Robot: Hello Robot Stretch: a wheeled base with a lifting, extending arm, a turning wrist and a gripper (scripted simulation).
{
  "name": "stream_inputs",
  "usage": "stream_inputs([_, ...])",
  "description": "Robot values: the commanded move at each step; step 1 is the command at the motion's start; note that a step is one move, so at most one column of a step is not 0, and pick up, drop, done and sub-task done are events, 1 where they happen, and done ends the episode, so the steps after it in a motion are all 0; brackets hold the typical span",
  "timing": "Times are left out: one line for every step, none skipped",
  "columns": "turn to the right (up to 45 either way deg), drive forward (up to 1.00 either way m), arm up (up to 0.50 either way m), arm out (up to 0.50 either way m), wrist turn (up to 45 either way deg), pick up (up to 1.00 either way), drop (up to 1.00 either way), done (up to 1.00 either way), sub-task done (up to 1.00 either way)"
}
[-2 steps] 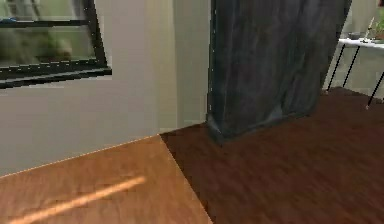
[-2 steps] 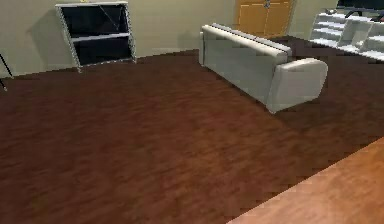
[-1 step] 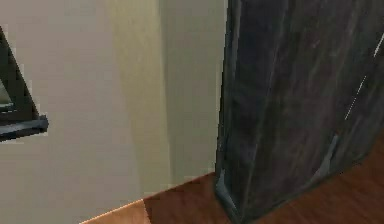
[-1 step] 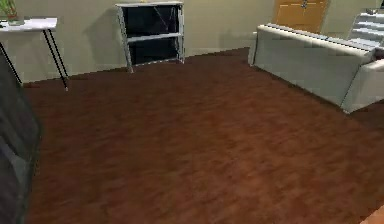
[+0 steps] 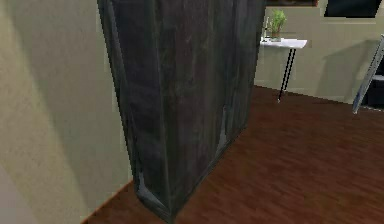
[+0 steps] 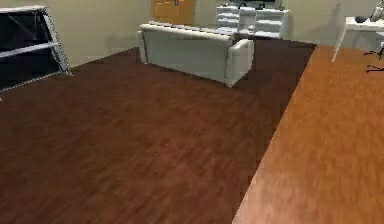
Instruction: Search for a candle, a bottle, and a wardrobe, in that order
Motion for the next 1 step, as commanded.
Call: stream_inputs([0.0, 0.00, 0.00, 0.00, 0.0, 0.00, 0.00, 1.00, 0.00])
